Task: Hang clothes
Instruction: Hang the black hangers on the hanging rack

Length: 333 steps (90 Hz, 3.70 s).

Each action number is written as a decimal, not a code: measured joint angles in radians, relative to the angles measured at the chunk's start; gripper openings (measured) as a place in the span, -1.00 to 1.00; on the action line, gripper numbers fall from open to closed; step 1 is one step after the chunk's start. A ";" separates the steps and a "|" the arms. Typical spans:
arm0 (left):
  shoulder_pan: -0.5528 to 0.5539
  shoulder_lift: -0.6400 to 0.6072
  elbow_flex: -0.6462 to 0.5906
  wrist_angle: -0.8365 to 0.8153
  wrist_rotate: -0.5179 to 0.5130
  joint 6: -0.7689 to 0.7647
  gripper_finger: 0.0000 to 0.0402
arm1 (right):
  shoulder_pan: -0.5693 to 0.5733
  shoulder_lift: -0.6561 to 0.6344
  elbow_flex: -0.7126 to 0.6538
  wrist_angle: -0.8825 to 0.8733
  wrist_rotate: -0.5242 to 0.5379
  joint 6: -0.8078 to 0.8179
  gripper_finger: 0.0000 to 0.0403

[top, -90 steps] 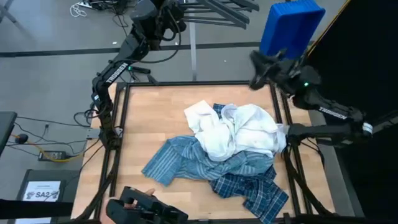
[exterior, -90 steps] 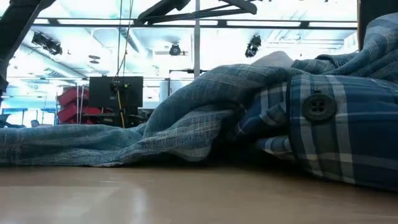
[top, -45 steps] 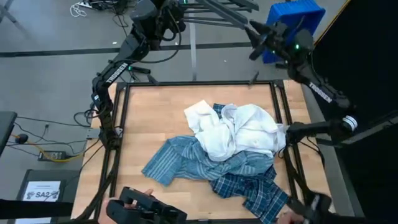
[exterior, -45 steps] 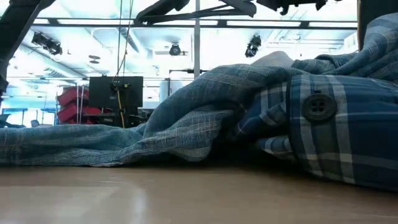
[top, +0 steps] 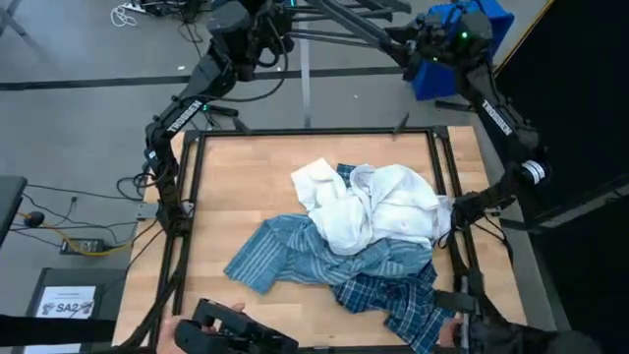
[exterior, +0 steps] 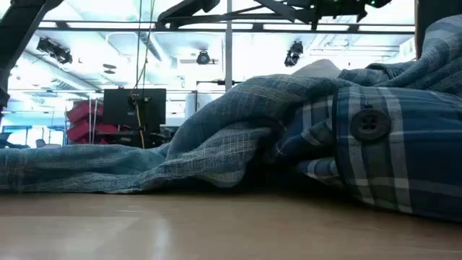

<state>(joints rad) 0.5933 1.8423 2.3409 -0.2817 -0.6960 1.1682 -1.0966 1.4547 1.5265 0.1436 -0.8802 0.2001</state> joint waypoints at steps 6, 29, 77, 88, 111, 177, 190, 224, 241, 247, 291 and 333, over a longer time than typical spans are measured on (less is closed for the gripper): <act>-0.003 0.000 0.000 0.000 0.000 0.000 -0.74 | 0.011 0.017 0.000 0.001 -0.015 0.001 0.02; -0.005 0.000 0.000 -0.005 -0.001 0.003 -0.74 | 0.060 0.032 0.000 0.008 -0.002 -0.084 -0.22; -0.013 0.000 0.000 -0.006 -0.005 -0.001 -0.73 | 0.085 0.024 -0.001 0.012 0.002 -0.195 -0.70; -0.013 0.001 0.000 -0.009 -0.024 0.020 -0.47 | 0.088 0.016 -0.001 0.011 -0.010 -0.196 -0.70; -0.020 0.003 -0.002 -0.043 -0.077 0.058 -0.03 | 0.096 -0.008 -0.001 -0.009 -0.018 -0.196 -0.71; -0.117 0.000 -0.002 -0.105 -0.361 0.064 0.09 | 0.148 -0.102 -0.001 -0.120 0.012 -0.194 -0.71; -0.125 -0.009 -0.002 -0.110 -0.417 0.059 0.09 | 0.165 -0.102 -0.001 -0.128 0.033 -0.186 -0.71; -0.197 -0.065 0.000 -0.118 -0.475 0.033 0.09 | 0.221 -0.105 -0.001 -0.115 0.058 -0.187 -0.71; -0.208 -0.064 0.000 -0.115 -0.489 0.058 0.09 | 0.243 -0.104 -0.001 -0.074 0.130 -0.180 -0.71; -0.203 -0.064 0.000 -0.099 -0.459 0.057 0.08 | 0.243 -0.103 -0.001 -0.043 0.180 -0.163 -0.72; -0.129 -0.064 0.000 0.182 -0.224 0.112 -0.14 | 0.207 -0.102 -0.001 0.196 0.339 -0.061 -0.72; -0.302 -0.104 0.000 -0.115 -0.277 -0.063 -0.16 | 0.204 -0.102 -0.001 0.193 0.320 -0.060 -0.72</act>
<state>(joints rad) 0.2910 1.7385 2.3409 -0.3969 -0.9725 1.1055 -0.8925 1.3529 1.5253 0.3363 -0.5607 0.1398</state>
